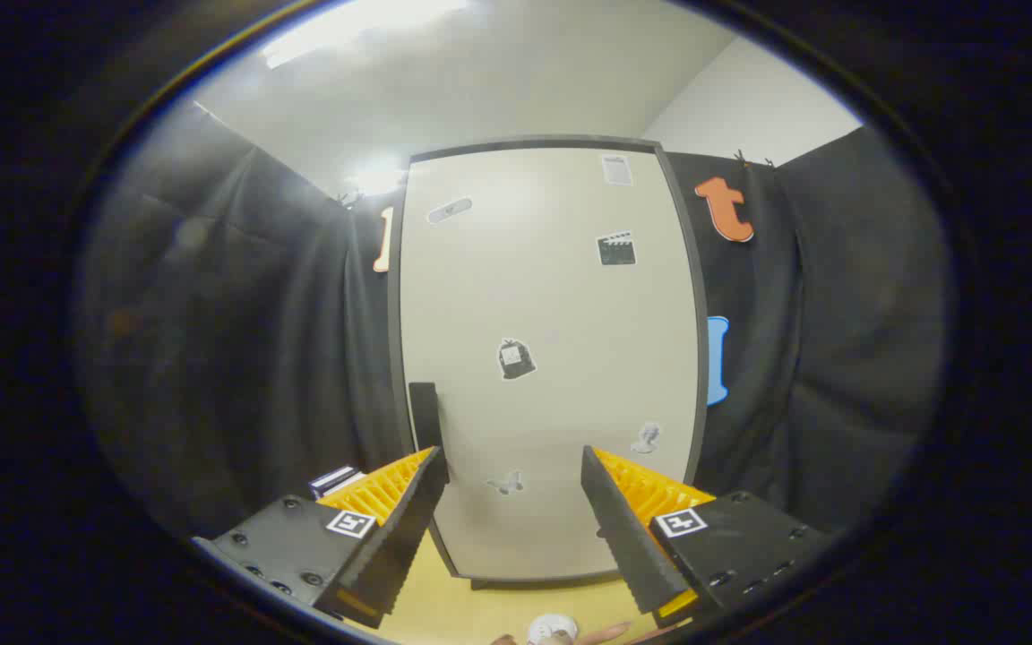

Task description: Open the shoe cabinet door, grab the shoes and put them into the shoe cabinet, then close the shoe cabinet door.

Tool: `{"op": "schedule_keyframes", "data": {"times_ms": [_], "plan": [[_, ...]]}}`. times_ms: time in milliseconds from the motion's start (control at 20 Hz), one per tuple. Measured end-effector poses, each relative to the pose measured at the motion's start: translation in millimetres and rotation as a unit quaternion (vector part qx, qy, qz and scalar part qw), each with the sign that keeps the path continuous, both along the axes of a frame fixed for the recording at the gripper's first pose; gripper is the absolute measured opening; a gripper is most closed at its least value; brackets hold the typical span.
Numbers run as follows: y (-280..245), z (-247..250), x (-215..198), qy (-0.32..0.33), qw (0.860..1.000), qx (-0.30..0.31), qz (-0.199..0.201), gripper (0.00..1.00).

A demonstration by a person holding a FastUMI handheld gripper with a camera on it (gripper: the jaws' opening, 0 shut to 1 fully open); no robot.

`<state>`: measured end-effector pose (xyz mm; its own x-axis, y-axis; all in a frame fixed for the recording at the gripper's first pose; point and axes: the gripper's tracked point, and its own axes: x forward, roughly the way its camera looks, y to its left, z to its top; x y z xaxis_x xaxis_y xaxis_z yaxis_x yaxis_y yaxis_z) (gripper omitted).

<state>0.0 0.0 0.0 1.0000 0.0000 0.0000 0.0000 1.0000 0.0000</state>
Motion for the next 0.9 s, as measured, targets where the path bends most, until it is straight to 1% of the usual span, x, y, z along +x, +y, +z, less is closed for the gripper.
{"op": "schedule_keyframes", "data": {"times_ms": [100,200,300,400,500,650,900], "plan": [[0.1,-1.7,4.4,0.008,1.0,-0.013,-0.002,0.97],[0.3,2.1,7.5,0.004,1.0,-0.01,-0.002,0.97],[-5.4,7.7,11.1,-0.004,1.0,-0.003,-0.015,0.97],[-6.8,4.4,12.6,0.004,1.0,-0.005,-0.024,0.97],[-1.4,3.4,13.3,0.005,1.0,-0.01,-0.016,0.97],[-2.6,2.8,14.7,0.003,1.0,-0.013,-0.023,0.97],[-0.5,1.8,17.0,0.004,1.0,-0.008,-0.024,0.97]]}}
